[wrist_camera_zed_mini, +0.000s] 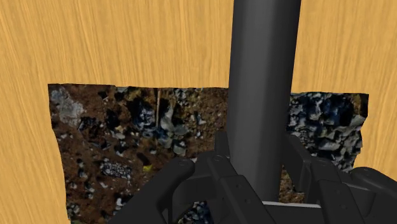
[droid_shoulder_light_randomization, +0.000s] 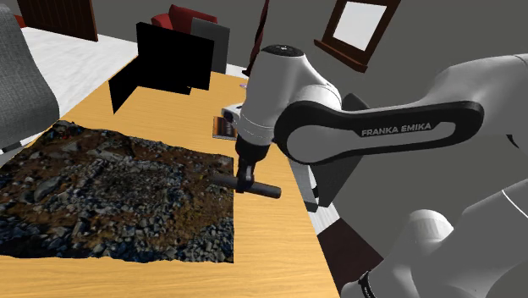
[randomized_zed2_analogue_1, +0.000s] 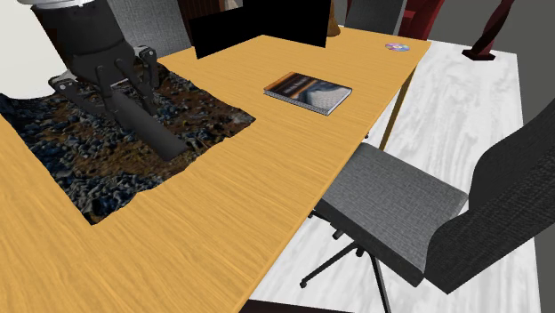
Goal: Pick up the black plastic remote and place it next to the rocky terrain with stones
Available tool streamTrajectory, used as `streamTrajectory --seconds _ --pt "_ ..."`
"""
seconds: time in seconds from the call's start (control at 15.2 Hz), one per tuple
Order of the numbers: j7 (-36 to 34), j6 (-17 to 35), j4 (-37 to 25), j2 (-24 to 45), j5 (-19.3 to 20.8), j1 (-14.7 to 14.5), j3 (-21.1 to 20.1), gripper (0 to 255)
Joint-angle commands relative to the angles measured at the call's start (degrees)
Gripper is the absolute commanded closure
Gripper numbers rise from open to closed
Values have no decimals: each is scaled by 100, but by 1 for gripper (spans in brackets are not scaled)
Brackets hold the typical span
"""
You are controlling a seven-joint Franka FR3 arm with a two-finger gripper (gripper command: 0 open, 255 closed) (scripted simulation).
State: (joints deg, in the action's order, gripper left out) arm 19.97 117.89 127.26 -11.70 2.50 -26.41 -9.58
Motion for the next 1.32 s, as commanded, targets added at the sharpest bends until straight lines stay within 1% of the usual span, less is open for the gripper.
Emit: streamTrajectory --seconds 0.0,0.33,0.66,0.99,1.25 --pt "-309 -28 -59 48 -20 -124 -186 255" --pt "-1036 -109 -259 208 -43 -421 -629 255" --pt "-1786 -214 -621 521 13 -709 -1062 255" --pt "-2563 -358 -1149 989 182 -1010 -1464 255" --pt "-3196 -520 -1695 1475 408 -1285 -1745 255"
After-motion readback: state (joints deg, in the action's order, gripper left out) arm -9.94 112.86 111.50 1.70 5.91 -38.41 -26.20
